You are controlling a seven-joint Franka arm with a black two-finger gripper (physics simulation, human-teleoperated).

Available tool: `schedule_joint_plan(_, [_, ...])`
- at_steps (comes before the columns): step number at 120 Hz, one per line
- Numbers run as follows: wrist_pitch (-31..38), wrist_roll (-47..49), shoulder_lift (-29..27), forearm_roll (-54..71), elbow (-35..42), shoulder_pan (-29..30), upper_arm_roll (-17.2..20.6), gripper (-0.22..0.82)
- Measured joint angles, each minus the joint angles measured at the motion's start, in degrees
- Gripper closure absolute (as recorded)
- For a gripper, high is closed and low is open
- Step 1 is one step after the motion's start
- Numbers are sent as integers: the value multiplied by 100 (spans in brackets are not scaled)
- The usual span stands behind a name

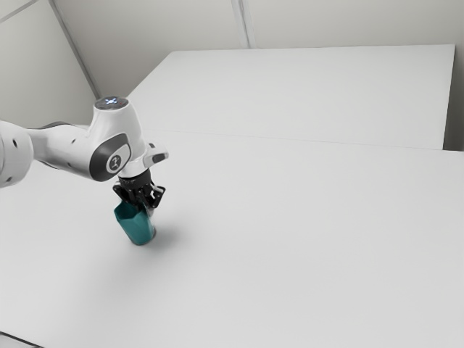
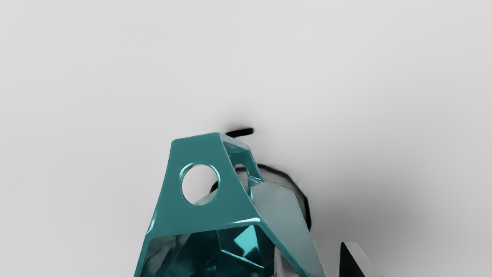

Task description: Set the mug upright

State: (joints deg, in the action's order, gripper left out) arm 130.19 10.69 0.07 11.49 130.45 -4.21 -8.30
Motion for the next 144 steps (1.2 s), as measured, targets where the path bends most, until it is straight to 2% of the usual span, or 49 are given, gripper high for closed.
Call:
schedule_joint_plan(39, [3,43,-87,-88,-144,168,154,39])
schedule_joint_plan(69, [-95,42,-157,-173,-383,47,226,15])
schedule_joint_plan(98, [-1061,36,-132,-299,-1358,-269,292,6])
schedule_joint_plan(144, [-2803,34,-78,-623,-2928,-430,293,3])
